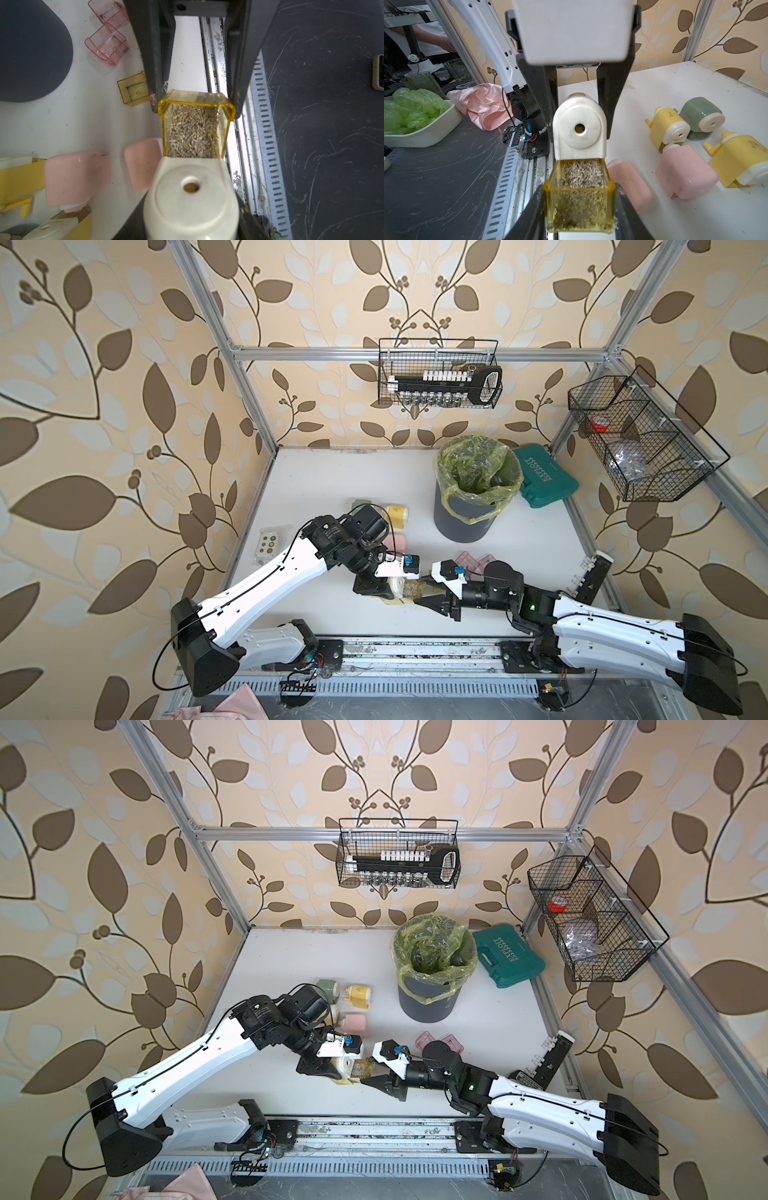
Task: Take out the pencil sharpener tray and clean the shavings
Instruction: Open the container of the pencil sharpener.
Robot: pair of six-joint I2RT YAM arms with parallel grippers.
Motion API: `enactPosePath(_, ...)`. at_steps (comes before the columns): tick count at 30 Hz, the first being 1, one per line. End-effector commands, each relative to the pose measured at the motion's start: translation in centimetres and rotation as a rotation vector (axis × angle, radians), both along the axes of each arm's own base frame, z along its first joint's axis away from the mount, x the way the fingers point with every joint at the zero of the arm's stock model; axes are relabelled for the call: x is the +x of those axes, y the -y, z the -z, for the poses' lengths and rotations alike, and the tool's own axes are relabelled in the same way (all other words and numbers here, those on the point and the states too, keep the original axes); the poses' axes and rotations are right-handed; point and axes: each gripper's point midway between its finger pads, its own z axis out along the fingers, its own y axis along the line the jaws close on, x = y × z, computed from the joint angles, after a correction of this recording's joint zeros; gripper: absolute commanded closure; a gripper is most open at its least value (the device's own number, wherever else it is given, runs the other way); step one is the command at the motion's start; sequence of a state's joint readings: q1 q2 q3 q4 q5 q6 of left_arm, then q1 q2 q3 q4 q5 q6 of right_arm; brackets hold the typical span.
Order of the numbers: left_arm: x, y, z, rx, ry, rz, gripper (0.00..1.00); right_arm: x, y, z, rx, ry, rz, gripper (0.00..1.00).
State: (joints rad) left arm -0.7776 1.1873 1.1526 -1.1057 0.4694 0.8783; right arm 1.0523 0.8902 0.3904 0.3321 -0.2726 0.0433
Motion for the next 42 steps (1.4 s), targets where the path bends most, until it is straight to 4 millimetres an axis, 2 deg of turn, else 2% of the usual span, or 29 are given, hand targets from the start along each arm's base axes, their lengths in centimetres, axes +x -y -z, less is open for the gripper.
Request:
enactPosePath(1, -0.5, -0.8, -0.5, 0.009, -0.002, -0.02, 1.0, 0.5, 0.6, -1.7, 0.058, 0.049, 0.035, 1.0)
enactPosePath(14, -0.3, -1.2, -1.2, -0.007, 0.029, -0.033, 1.0, 0.5, 1.8, -2.1, 0.059, 0.073, 0.07, 1.0)
enactPosePath(25, 0.1, -3.2, -1.9, -0.015, 0.046, -0.085, 1.0, 1.2, 2.6, -2.1, 0.041, 0.091, 0.123, 1.0)
enactPosePath(33, 0.9, -6.1, 1.0, 0.114, 0.047, -0.145, 1.0, 3.0, 3.9, -6.7, 0.034, 0.177, 0.245, 1.0)
enactPosePath(37, 1.6, -6.9, 1.7, 0.141, 0.054, -0.182, 1.0, 4.4, 4.4, -10.5, 0.063, 0.201, 0.334, 1.0)
enactPosePath(42, 2.3, -8.1, 3.7, 0.212, 0.074, -0.227, 1.0, 6.7, 5.6, -15.2, 0.105, 0.205, 0.463, 1.0)
